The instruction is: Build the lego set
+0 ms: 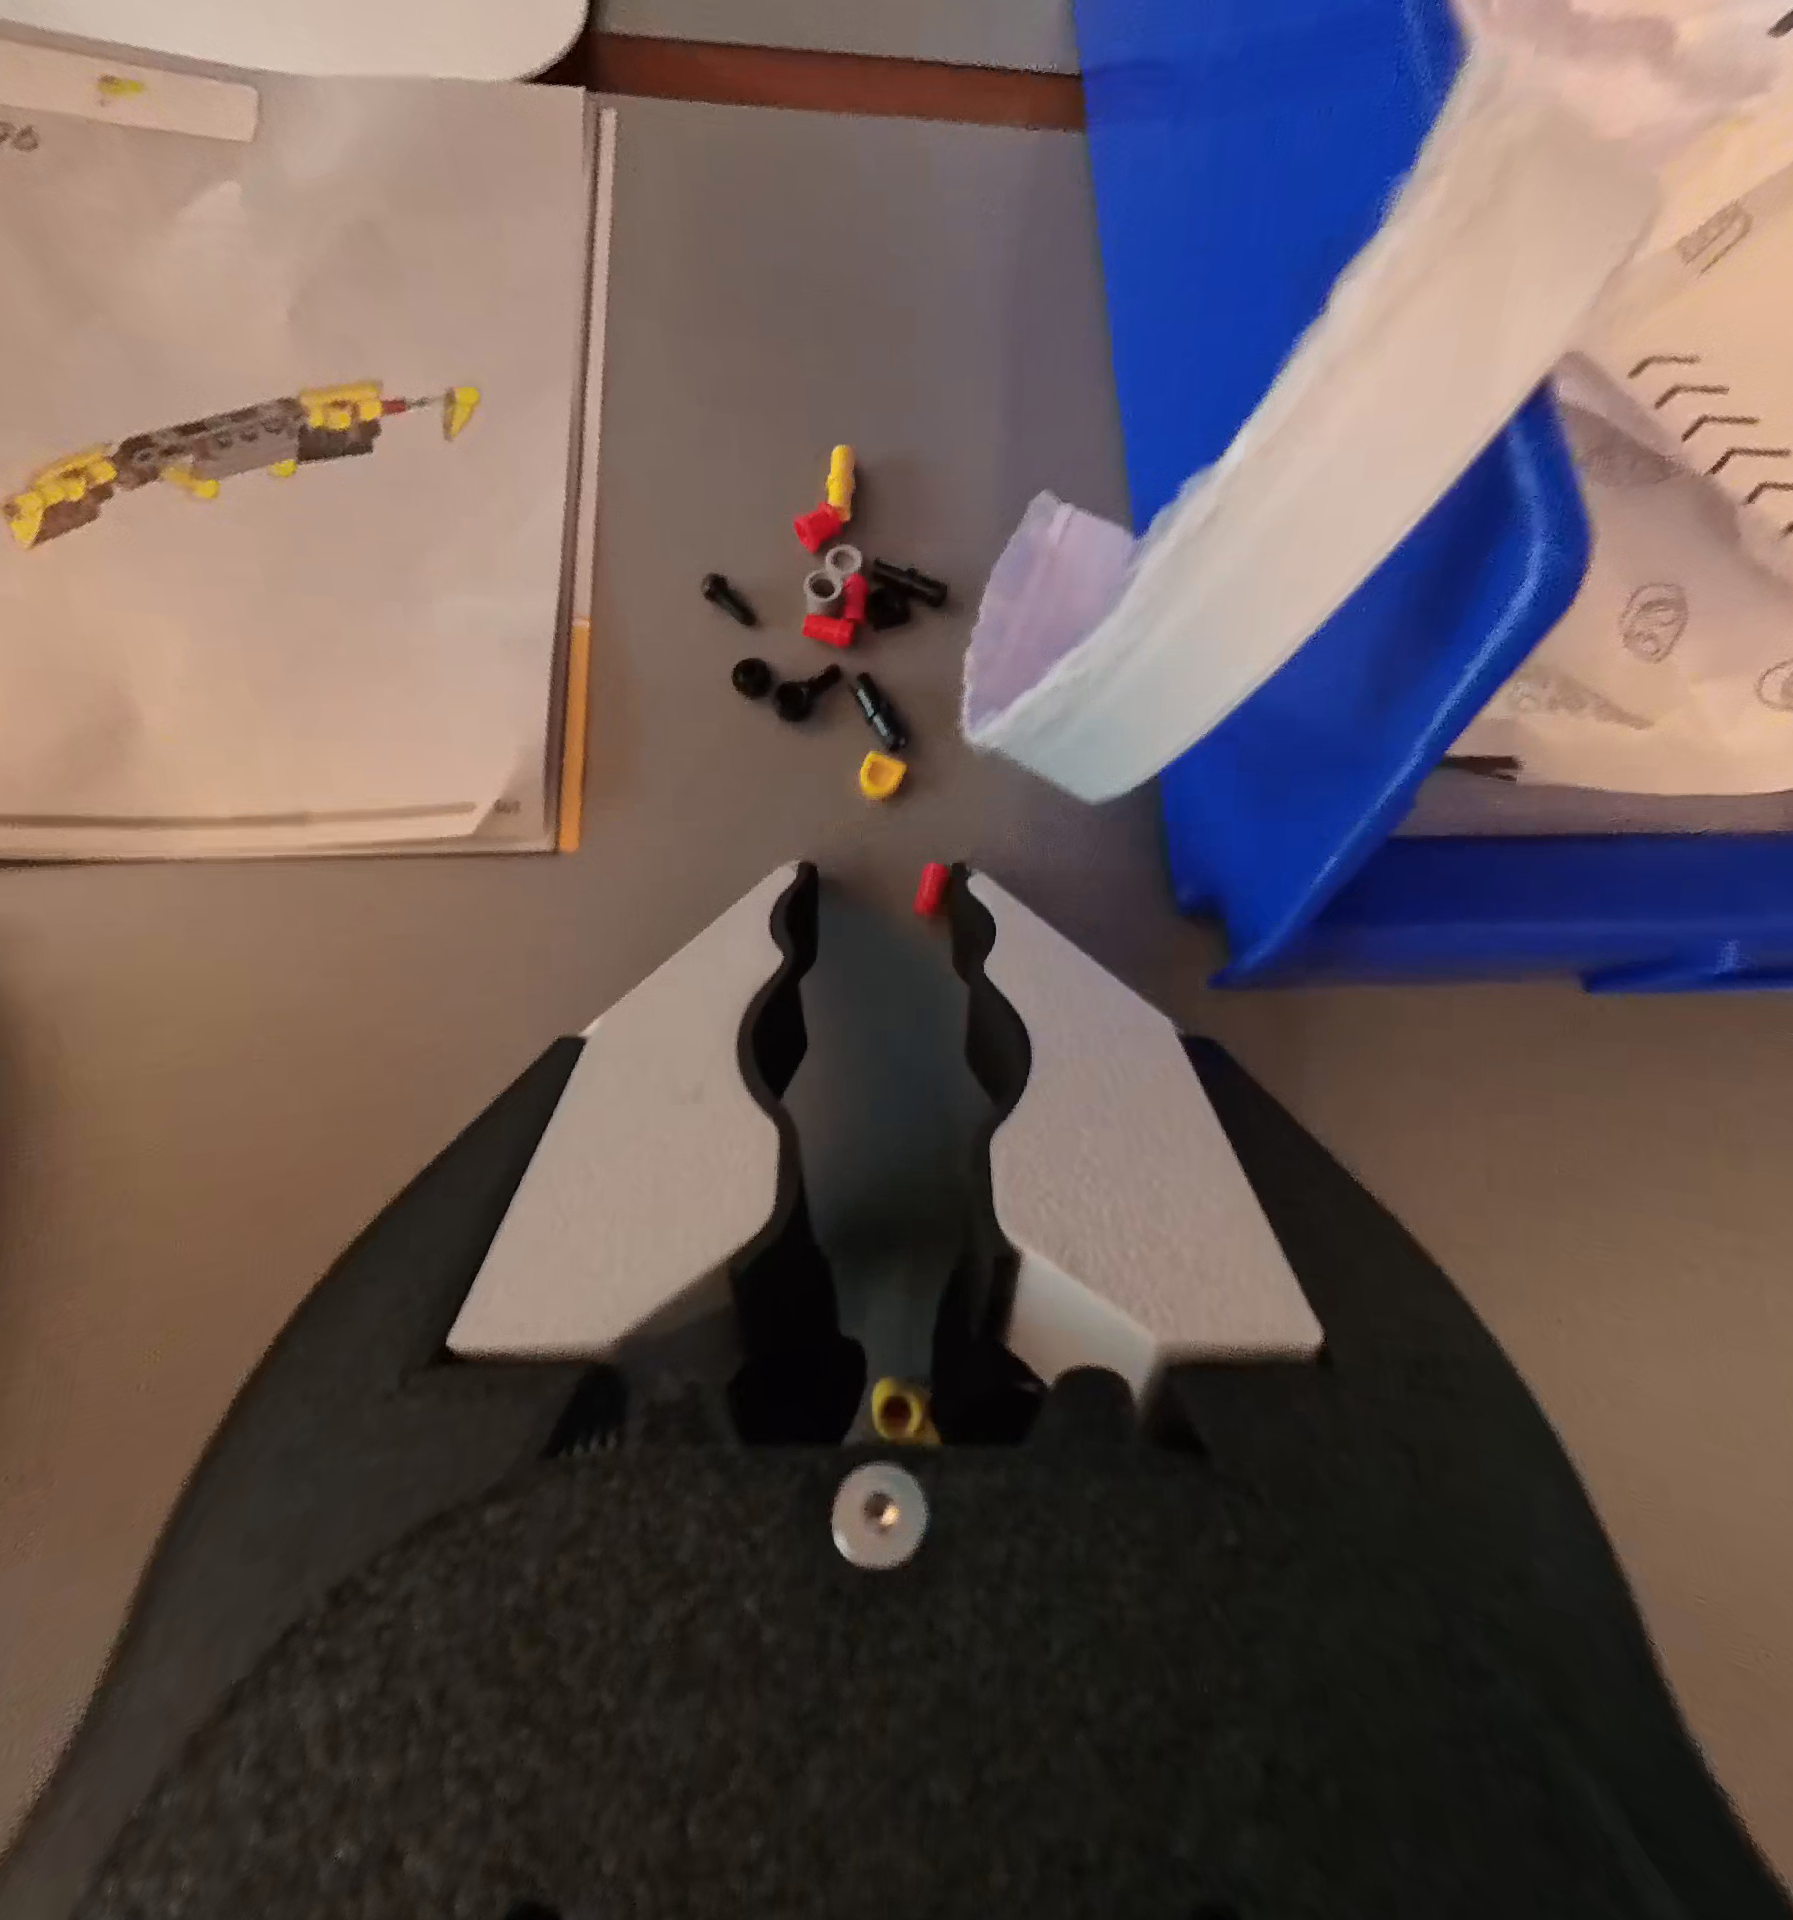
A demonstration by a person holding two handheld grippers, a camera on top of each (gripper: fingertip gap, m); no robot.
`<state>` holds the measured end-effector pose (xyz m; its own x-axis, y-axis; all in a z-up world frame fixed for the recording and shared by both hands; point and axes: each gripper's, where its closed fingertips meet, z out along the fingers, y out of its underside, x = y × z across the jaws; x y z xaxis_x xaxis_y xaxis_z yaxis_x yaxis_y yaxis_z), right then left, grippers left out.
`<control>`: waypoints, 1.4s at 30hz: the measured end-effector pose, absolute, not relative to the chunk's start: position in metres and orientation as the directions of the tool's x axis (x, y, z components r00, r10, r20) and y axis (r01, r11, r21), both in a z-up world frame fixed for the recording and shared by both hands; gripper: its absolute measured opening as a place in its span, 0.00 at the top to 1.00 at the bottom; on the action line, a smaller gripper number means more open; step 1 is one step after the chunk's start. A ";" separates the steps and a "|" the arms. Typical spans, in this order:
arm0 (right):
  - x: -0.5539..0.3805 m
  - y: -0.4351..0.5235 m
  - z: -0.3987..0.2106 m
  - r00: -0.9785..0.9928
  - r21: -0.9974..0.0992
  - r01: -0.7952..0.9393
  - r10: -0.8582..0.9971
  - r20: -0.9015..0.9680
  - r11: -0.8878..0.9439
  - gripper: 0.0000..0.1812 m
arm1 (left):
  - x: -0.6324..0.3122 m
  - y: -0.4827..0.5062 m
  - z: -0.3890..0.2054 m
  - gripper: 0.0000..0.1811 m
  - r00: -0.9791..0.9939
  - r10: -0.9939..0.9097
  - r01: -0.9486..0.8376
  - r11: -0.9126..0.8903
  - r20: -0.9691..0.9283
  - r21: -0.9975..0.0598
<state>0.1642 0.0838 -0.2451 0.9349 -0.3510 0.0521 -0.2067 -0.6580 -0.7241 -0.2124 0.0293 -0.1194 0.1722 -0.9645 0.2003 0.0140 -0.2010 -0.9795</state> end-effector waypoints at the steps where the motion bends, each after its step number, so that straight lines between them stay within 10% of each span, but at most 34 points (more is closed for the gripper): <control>1: 0.162 0.082 -0.245 0.940 -0.722 -0.198 -0.338 0.053 -0.663 0.87 | -0.212 0.029 -0.119 0.96 0.173 -0.965 0.014 -0.200 0.199 -0.980; 28: 0.150 0.077 -0.244 0.977 -0.674 -0.040 -0.170 0.127 -0.738 0.95 | -0.212 0.030 -0.120 0.96 0.175 -0.964 0.012 -0.202 0.201 -0.979; 42: 0.034 0.036 -0.240 0.834 -0.557 0.552 0.390 0.391 -0.621 0.95 | -0.213 0.031 -0.122 0.96 0.188 -0.962 0.004 -0.199 0.196 -0.980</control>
